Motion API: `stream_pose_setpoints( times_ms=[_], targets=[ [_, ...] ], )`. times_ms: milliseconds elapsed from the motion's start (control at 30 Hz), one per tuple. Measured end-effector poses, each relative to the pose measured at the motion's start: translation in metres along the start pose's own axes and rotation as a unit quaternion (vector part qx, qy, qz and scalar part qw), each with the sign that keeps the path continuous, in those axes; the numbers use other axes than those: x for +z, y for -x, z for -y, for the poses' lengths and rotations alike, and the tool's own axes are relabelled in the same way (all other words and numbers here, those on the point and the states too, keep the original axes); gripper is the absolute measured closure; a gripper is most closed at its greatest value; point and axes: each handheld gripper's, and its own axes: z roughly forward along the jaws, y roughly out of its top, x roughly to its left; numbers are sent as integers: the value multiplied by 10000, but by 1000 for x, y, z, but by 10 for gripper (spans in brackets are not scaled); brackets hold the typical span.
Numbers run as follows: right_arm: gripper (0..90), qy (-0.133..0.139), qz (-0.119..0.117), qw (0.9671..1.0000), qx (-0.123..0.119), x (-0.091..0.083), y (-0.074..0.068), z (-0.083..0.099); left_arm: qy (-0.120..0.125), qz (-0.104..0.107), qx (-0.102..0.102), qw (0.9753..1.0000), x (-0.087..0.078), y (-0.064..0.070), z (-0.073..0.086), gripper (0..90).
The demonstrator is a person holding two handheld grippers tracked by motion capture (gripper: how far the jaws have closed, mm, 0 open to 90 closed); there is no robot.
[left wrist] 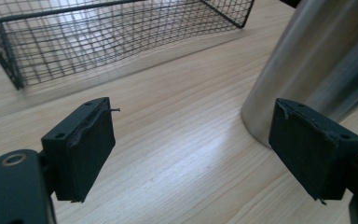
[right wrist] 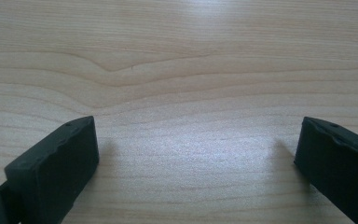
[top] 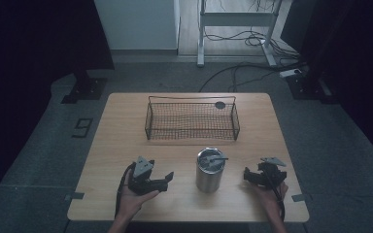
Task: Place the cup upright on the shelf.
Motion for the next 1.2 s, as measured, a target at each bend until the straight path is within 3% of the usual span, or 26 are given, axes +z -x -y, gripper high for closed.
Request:
stream_pose_setpoints(
  times_ms=[400, 633, 767, 933, 1200],
  targets=[
    [0, -1, 15, 10000, 15, 0, 0, 0, 136, 133, 58, 9998, 4, 17, -6, 120],
    [0, 0, 15, 10000, 13, 0, 0, 0, 183, 358, 116, 9991, 8, 31, -16, 83],
    [0, 0, 16, 10000, 14, 0, 0, 0, 129, 544, 159, 9983, 11, 36, -18, 57],
    [0, 3, 21, 10000, 18, 0, 0, 0, 102, 594, 175, 9980, 13, 41, -20, 38],
    [0, 4, 27, 10000, 25, 0, 0, 0, 11, 647, 377, 9972, 18, 55, -29, 7]
  ],
)
